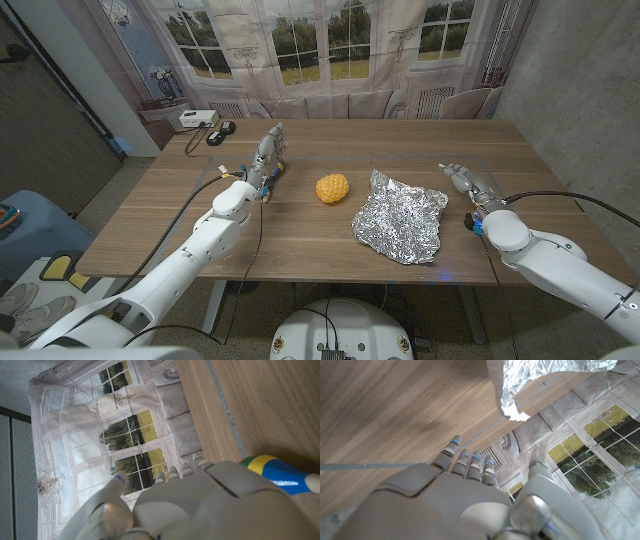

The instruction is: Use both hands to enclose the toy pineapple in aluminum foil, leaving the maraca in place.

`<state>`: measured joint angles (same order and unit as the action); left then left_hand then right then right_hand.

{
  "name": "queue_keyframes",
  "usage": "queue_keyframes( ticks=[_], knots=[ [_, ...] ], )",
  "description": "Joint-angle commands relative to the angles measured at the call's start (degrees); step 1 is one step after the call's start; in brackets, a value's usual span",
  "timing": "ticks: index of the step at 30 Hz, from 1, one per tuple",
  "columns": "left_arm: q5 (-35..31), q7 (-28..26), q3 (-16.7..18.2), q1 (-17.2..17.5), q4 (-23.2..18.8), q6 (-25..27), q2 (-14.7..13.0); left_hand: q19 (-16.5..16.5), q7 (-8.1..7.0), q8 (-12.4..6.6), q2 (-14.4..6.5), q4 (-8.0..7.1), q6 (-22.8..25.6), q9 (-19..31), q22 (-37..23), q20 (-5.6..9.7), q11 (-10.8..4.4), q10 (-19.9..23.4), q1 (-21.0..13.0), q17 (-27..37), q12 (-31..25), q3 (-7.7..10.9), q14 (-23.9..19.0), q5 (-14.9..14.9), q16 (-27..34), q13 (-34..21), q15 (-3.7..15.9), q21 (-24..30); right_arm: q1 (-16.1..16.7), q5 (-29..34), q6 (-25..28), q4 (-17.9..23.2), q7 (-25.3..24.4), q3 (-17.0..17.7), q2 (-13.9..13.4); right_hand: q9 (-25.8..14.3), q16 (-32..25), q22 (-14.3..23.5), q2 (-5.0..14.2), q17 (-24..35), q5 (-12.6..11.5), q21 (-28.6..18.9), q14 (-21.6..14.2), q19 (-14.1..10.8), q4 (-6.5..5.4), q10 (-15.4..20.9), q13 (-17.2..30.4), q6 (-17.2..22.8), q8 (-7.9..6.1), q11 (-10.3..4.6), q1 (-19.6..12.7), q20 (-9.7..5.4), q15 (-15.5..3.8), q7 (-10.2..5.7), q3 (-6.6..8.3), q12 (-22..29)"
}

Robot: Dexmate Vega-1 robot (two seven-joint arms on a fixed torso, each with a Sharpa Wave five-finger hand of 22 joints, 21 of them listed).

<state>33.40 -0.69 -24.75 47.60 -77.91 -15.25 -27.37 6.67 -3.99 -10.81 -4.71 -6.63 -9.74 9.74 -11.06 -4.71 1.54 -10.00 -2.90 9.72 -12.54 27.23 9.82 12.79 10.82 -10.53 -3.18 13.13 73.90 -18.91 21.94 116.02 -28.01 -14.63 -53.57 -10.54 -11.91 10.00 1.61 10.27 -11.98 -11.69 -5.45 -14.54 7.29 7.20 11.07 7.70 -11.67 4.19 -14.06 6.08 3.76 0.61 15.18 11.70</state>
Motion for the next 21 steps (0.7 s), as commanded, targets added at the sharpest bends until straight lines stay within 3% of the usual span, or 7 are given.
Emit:
queue_keyframes(
  ticks=[1,5,6,15,19,21],
  knots=[
    [0.2,0.9,-0.2,-0.5,0.5,-0.3,0.2,0.1,0.03,0.03,0.0,0.26,-1.3,0.3,-0.2,-0.38,0.22,-1.3,-0.6,0.3,0.2,0.31,2.5,0.1,-0.2,-0.2,-0.09,0.3,2.5,2.4,9.0,6.2,-2.7,0.2,-1.9,-0.3,-0.5,0.2,-0.02,0.4,0.3,-0.9,-1.4,-1.7,0.58,0.7,0.3,0.5,-0.22,0.03,-0.9,0.48,-0.01,0.06,0.07,0.3],
    [0.2,1.1,-0.3,-0.7,0.8,-0.4,0.3,0.1,0.05,0.05,0.0,0.26,-1.3,0.3,-0.2,-0.38,0.18,-1.3,-0.6,0.3,0.2,0.3,2.5,0.1,-0.3,-0.2,-0.04,0.3,3.1,2.9,11.5,7.6,-2.9,0.3,-2.6,-0.4,-1.0,0.3,-0.11,0.5,0.2,-1.3,-3.4,-3.2,1.03,1.6,0.4,0.6,-0.15,0.19,-1.8,0.59,-0.11,0.0,0.24,0.6],
    [0.2,1.2,-0.4,-0.7,0.7,-0.3,0.3,0.1,0.07,0.05,0.0,0.27,-1.3,0.3,-0.2,-0.39,0.16,-1.3,-0.6,0.3,0.2,0.3,2.5,0.1,-0.3,-0.2,-0.05,0.3,3.3,2.9,11.9,7.9,-2.9,0.4,-2.7,-0.4,-1.3,0.5,-0.23,0.5,0.2,-2.0,-4.5,-5.0,1.29,2.0,0.5,0.5,-0.04,0.06,-2.4,0.78,-0.3,0.23,0.31,0.7],
    [0.2,1.4,-0.6,-1.3,1.2,-0.1,0.6,0.1,0.06,0.09,-0.1,0.27,-1.3,0.3,-0.3,-0.34,0.2,-1.3,-0.6,0.3,0.3,0.28,2.5,0.1,-0.3,-0.2,-0.05,0.3,3.5,2.9,16.1,9.9,-2.2,0.5,-3.7,-0.6,-3.0,0.9,-0.53,1.1,0.2,-4.5,-10.4,-12.4,1.42,4.9,0.8,0.5,0.01,0.61,-4.1,1.05,-1.08,2.13,0.15,1.2],
    [0.1,1.4,-0.7,-1.5,1.4,-0.1,0.8,0.1,0.11,0.13,-0.1,0.26,-1.3,0.3,-0.3,-0.26,0.05,-1.4,-0.6,0.3,0.3,0.27,2.6,0.1,-0.3,-0.2,0.0,0.3,3.4,2.5,17.6,10.6,-1.7,0.6,-4.0,-0.6,-3.7,1.1,-0.61,1.3,0.1,-5.5,-12.8,-15.3,1.46,6.4,0.9,2.8,-0.78,1.12,-4.9,0.63,-1.71,3.41,0.07,1.5],
    [0.1,1.4,-0.7,-1.7,1.5,0.0,0.8,0.0,0.14,0.13,-0.1,0.26,-1.3,0.3,-0.3,-0.26,0.05,-1.4,-0.6,0.3,0.3,0.27,2.6,0.1,-0.3,-0.2,-0.02,0.3,3.1,2.5,18.7,11.1,-1.3,0.4,-4.5,-0.7,-4.0,1.2,-0.69,1.6,0.1,-5.6,-13.7,-15.5,1.24,8.1,1.0,5.1,-1.54,1.48,-4.9,0.65,-1.67,3.48,-0.17,2.0]
  ],
)
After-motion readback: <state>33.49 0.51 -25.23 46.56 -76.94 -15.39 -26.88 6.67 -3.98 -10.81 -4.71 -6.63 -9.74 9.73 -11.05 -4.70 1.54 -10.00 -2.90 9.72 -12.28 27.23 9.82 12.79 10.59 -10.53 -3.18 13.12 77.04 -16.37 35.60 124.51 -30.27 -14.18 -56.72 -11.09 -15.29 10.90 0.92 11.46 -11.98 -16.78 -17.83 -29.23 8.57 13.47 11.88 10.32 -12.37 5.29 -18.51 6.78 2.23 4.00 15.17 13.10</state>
